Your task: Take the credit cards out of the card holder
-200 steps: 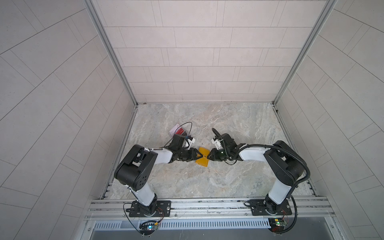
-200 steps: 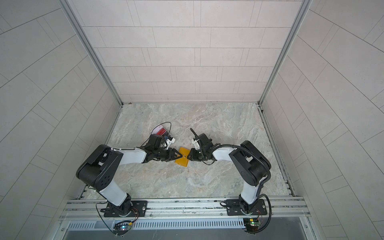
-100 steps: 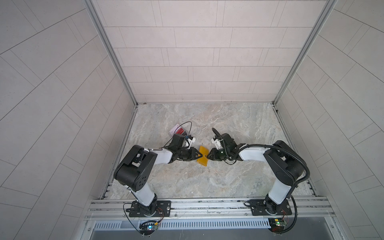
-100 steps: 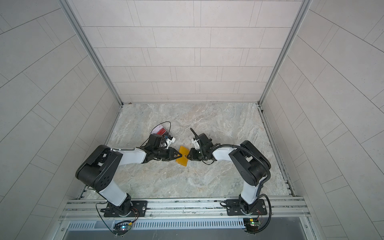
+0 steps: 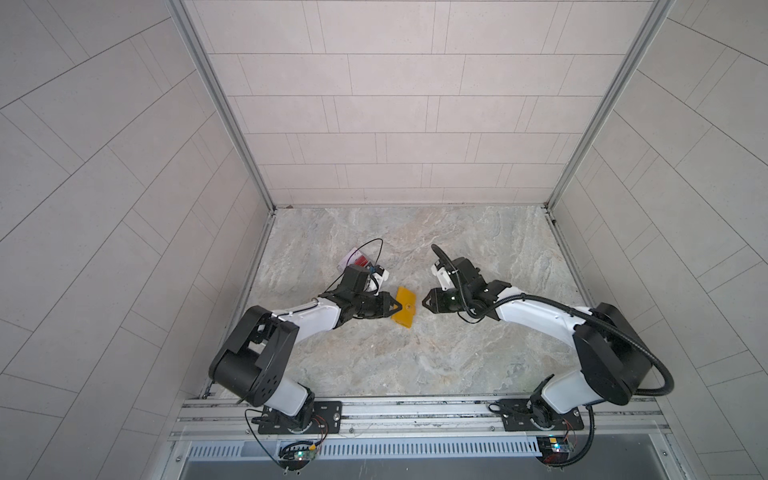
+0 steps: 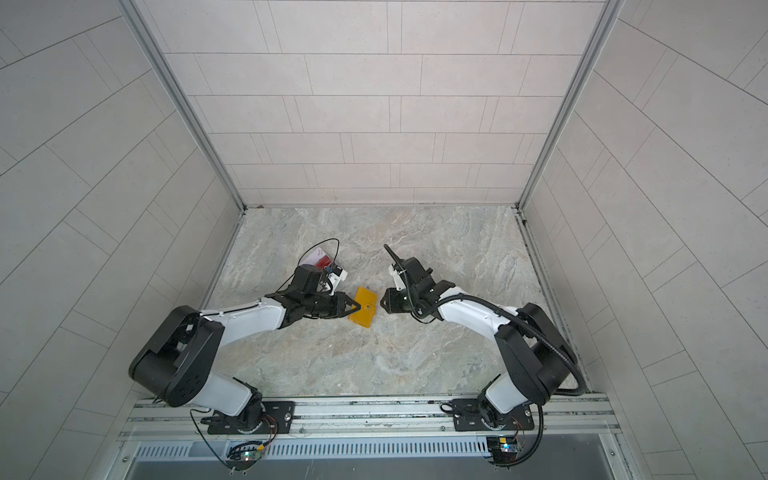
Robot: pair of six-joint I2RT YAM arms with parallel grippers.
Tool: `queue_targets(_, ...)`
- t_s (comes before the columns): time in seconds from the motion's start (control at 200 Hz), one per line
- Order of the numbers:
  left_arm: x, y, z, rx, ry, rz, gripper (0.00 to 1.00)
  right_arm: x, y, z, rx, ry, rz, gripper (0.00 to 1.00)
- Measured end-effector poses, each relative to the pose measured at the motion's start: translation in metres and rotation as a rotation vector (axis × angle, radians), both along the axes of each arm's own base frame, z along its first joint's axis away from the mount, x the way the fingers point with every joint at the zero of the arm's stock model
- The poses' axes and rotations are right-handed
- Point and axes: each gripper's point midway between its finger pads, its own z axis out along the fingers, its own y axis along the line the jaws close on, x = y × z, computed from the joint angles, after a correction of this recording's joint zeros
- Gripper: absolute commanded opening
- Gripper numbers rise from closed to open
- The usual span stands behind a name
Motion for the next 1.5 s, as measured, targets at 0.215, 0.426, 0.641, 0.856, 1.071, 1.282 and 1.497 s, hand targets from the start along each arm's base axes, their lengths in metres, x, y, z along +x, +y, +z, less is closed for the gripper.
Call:
queue_targets(0.215, 0.007, -0.001, 0.028, 0.111, -0.138, 0.017, 0.0, 0.003, 0.004, 0.038, 0.018, -0.071, 0.041, 0.42)
queue_targets(0.426, 0.003, -0.01, 0.045, 0.167, -0.226, -0.011, 0.0, -0.001, 0.017, 0.052, 0.044, -0.085, 0.089, 0.47)
queue_targets(0.641, 0.006, -0.002, 0.049, 0.201, -0.251, 0.021, 0.0, -0.002, 0.036, 0.048, 0.061, -0.082, 0.123, 0.48)
queue_targets(0.856, 0.006, 0.0, 0.064, 0.185, -0.292, 0.037, 0.0, -0.007, 0.052, 0.034, 0.054, -0.057, 0.151, 0.47)
queue_targets(1.071, 0.006, 0.001, 0.068, 0.178, -0.302, 0.039, 0.0, 0.0, 0.058, 0.038, 0.078, -0.083, 0.129, 0.44)
queue_targets(1.282, 0.004, 0.001, 0.067, 0.18, -0.292, 0.033, 0.0, 0.009, 0.057, 0.042, 0.076, -0.12, 0.095, 0.42)
queue_targets(1.497, 0.001, 0.002, 0.072, 0.168, -0.302, 0.032, 0.0, 0.011, 0.058, 0.043, 0.083, -0.119, 0.08, 0.4)
